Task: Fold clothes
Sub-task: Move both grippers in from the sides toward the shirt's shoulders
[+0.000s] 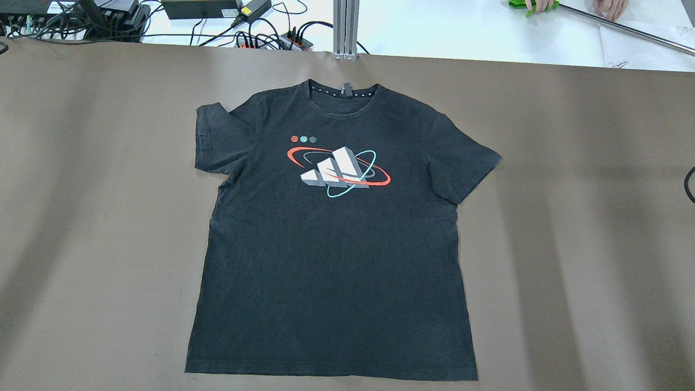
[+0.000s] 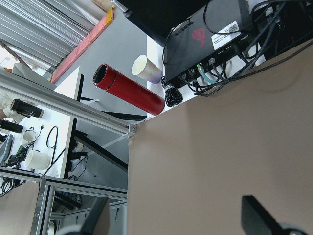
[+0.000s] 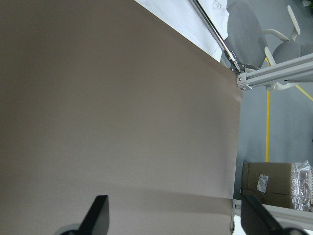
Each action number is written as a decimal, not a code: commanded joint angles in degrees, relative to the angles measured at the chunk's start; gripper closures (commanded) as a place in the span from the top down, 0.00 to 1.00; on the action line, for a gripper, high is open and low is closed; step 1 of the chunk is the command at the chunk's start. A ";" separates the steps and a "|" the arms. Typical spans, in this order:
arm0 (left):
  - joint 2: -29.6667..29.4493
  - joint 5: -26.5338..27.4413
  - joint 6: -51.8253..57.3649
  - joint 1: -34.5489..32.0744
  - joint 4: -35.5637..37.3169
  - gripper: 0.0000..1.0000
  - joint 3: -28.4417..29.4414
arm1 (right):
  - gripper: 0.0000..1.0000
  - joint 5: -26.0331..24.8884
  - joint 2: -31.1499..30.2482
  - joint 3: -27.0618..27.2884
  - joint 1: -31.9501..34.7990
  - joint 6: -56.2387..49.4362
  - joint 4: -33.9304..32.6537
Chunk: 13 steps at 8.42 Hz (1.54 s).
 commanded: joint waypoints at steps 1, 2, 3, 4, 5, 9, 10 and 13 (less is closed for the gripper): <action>-0.40 0.04 -0.26 -0.03 0.05 0.95 0.30 | 0.95 -0.03 0.18 -0.03 -0.12 0.02 0.07; -0.49 0.04 -0.18 -0.03 0.13 0.95 0.30 | 0.95 -0.03 0.18 0.06 -0.12 0.63 0.07; -0.32 0.12 -0.52 0.06 0.31 0.95 0.73 | 0.95 0.23 0.35 0.23 -0.12 2.03 0.15; 0.03 0.47 -0.61 -0.03 0.22 0.95 -0.13 | 0.95 0.32 0.35 0.50 -0.12 3.43 0.42; 0.21 0.39 -0.53 -0.03 0.05 0.95 0.03 | 0.95 0.32 0.27 0.50 -0.12 4.23 0.77; 0.47 -0.22 0.09 -0.29 -0.04 0.95 -1.54 | 0.95 0.93 1.14 0.76 -0.38 3.18 0.24; 0.38 -0.23 0.09 -0.21 0.13 0.95 -1.55 | 0.95 1.37 1.32 0.33 -0.47 3.79 0.42; -0.58 -9.43 -0.61 -0.21 0.93 0.95 -2.08 | 0.95 6.69 4.11 0.07 -0.65 3.89 -0.89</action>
